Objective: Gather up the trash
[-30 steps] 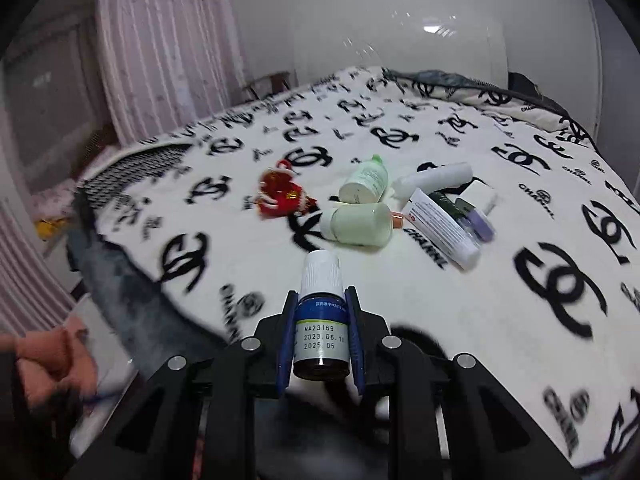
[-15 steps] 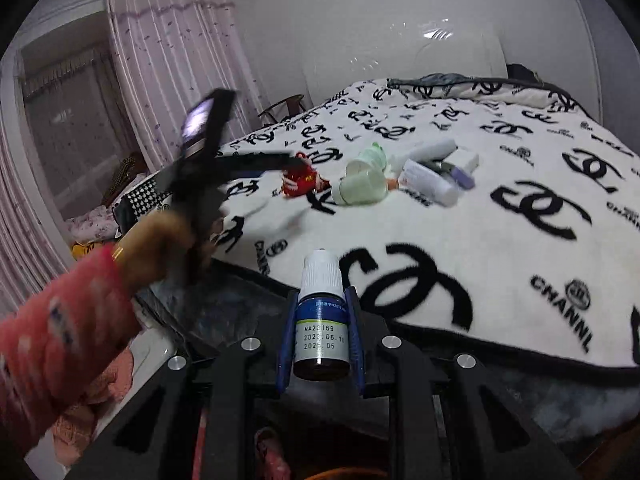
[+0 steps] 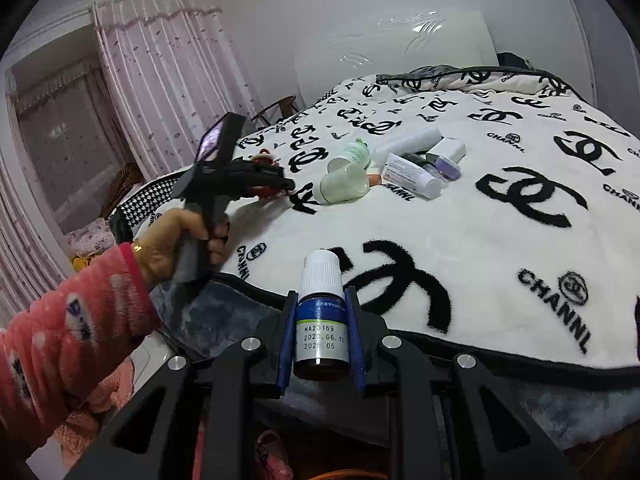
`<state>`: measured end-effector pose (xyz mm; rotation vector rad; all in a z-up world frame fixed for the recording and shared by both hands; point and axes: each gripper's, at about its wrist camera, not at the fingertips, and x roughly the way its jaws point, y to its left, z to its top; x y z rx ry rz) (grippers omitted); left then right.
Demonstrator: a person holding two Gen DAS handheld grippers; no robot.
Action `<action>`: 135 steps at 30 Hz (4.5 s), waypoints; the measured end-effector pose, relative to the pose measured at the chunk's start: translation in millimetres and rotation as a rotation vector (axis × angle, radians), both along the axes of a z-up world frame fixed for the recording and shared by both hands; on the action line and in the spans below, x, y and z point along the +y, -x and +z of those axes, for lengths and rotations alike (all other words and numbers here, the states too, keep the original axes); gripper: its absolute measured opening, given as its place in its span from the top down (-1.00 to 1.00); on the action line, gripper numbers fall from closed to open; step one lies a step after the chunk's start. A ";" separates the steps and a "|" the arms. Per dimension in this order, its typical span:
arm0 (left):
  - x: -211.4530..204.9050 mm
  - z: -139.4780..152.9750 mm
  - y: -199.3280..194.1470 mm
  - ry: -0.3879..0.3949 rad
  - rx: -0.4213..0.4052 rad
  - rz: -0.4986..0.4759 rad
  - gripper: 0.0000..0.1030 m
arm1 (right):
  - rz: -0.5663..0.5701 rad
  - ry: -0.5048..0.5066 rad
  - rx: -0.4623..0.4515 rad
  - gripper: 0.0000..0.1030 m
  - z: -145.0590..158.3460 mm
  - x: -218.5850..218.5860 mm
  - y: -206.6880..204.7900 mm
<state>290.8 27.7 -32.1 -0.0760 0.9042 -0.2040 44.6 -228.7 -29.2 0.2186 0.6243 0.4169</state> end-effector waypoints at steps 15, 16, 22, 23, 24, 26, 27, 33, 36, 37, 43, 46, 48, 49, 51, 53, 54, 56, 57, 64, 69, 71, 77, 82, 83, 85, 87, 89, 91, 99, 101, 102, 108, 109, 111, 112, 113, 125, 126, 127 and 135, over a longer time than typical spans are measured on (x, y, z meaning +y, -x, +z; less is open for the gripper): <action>-44.9 10.6 238.2 0.010 0.001 -0.429 0.28 | 0.067 0.143 0.022 0.56 -1.2 2.7 87.1; -49.1 0.9 248.6 0.016 0.024 -0.445 0.28 | 0.071 0.155 0.047 0.56 -9.4 2.7 93.9; -82.4 -97.8 287.2 0.022 0.276 -0.486 0.28 | 0.098 0.181 0.257 0.56 -74.6 4.0 118.9; -88.4 -114.8 291.4 0.015 0.324 -0.497 0.28 | 0.098 0.183 0.294 0.56 -85.6 4.2 119.7; -97.3 -137.7 297.8 -0.013 0.387 -0.514 0.28 | 0.098 0.188 0.354 0.56 -103.7 4.6 119.9; -109.1 -167.1 307.6 -0.041 0.475 -0.534 0.28 | 0.105 0.207 0.467 0.56 -137.4 7.3 118.7; -116.9 -186.3 312.9 -0.054 0.536 -0.553 0.28 | 0.102 0.218 0.504 0.56 -149.0 8.3 118.0; -141.9 -243.2 317.2 -0.150 0.719 -0.582 0.13 | 0.080 0.243 0.738 0.55 -216.1 9.5 104.8; -138.4 -263.7 315.8 -0.209 0.783 -0.529 -0.04 | 0.056 0.242 0.799 0.10 -231.5 5.5 103.8; -136.5 -267.5 314.6 -0.223 0.792 -0.510 -0.10 | 0.031 0.247 0.797 -0.10 -231.9 2.1 104.8; -126.8 -261.1 309.9 -0.178 0.766 -0.474 -0.40 | -0.018 0.224 0.766 -0.32 -224.9 -9.0 103.7; -127.7 -260.8 314.4 -0.183 0.758 -0.470 -0.41 | -0.041 0.218 0.752 -0.32 -220.8 -12.2 104.0; -127.4 -259.9 314.2 -0.178 0.752 -0.464 -0.41 | -0.055 0.202 0.748 -0.32 -218.2 -16.9 103.9; -126.3 -259.0 314.2 -0.174 0.747 -0.460 -0.41 | -0.066 0.192 0.748 -0.32 -217.8 -19.6 104.4; -125.5 -256.6 314.3 -0.172 0.738 -0.456 -0.41 | -0.077 0.178 0.747 -0.32 -216.3 -22.9 103.9; -125.2 -252.6 315.6 -0.177 0.723 -0.455 -0.41 | -0.085 0.172 0.742 -0.32 -217.3 -25.2 104.1; -125.8 -250.7 316.6 -0.181 0.715 -0.457 -0.41 | -0.085 0.170 0.738 -0.32 -216.6 -25.5 104.6; -126.0 -247.6 317.4 -0.190 0.699 -0.457 -0.41 | -0.089 0.175 0.733 -0.32 -217.5 -24.0 104.1; -126.5 -245.0 318.3 -0.197 0.687 -0.456 -0.41 | -0.088 0.177 0.730 -0.32 -216.7 -23.5 104.3; -122.4 -203.7 319.1 -0.218 0.528 -0.405 -0.41 | -0.105 0.169 0.662 -0.32 -187.1 -29.2 105.7; -104.2 -126.3 317.8 -0.125 0.321 -0.320 -0.41 | -0.108 0.125 0.479 -0.48 -111.7 -32.0 93.3; -96.0 -99.1 317.1 -0.110 0.245 -0.278 -0.55 | -0.090 0.114 0.392 -0.62 -80.4 -27.0 83.6; -68.1 -42.5 319.4 -0.100 0.063 -0.187 -0.62 | -0.019 0.157 0.119 -0.63 10.2 12.2 14.6; -48.8 -32.3 320.1 -0.056 0.035 -0.131 -0.64 | 0.038 0.150 0.087 -0.63 33.0 49.4 -72.2; -44.4 -33.1 319.1 -0.049 0.038 -0.125 -0.64 | 0.045 0.173 0.076 -0.63 34.3 57.7 -91.6; -35.7 -38.0 316.0 -0.029 0.051 -0.107 -0.64 | 0.057 0.261 0.058 -0.63 33.8 73.5 -123.0; -30.9 -42.5 318.2 -0.013 0.065 -0.096 -0.64 | 0.092 0.370 0.034 -0.63 30.3 89.7 -150.5; -22.9 -49.1 314.3 0.009 0.087 -0.079 -0.64 | 0.139 0.483 0.017 -0.63 26.3 101.7 -175.8; -14.9 -55.2 308.1 0.032 0.111 -0.061 -0.64 | 0.177 0.541 0.035 -0.63 20.3 107.4 -194.3; 8.7 -63.1 290.8 0.085 0.147 -0.007 -0.64 | 0.292 0.707 0.104 -0.51 -8.9 119.4 -233.8; 12.7 -63.7 288.2 0.090 0.148 0.002 -0.64 | 0.299 0.719 0.098 -0.38 -11.0 120.7 -233.1; 12.7 -64.3 287.2 0.091 0.149 0.005 -0.64 | 0.292 0.720 0.096 -0.25 -10.1 119.3 -231.5; 10.6 -66.1 288.3 0.089 0.149 -0.002 -0.64 | 0.286 0.696 0.101 -0.14 -4.8 110.2 -215.5; 11.1 -65.8 287.8 0.089 0.150 -0.003 -0.64 | 0.291 0.679 0.106 -0.14 -3.6 109.5 -211.8; 11.3 -65.5 287.8 0.090 0.151 -0.004 -0.64 | 0.299 0.654 0.108 -0.14 -1.0 108.9 -206.7; 12.3 -64.5 288.3 0.090 0.148 -0.002 -0.64 | 0.297 0.638 0.108 -0.14 1.2 107.9 -204.5; 13.2 -63.5 288.2 0.092 0.146 0.002 -0.64 | 0.295 0.606 0.110 -0.14 4.7 105.1 -201.3; -1.3 17.1 228.8 0.101 -0.051 -0.066 -0.64 | 0.176 0.138 0.027 -0.13 59.0 5.5 -124.9; -5.7 23.5 217.2 0.106 -0.061 -0.081 -0.64 | 0.171 0.107 0.018 -0.13 62.5 -3.1 -117.2; -13.1 30.9 197.6 0.116 -0.071 -0.102 -0.64 | 0.165 0.081 0.004 -0.13 66.6 -12.6 -107.6; -78.9 24.7 48.0 0.225 0.170 0.021 -0.64 | 0.142 0.036 -0.021 -0.14 73.6 -72.6 -54.0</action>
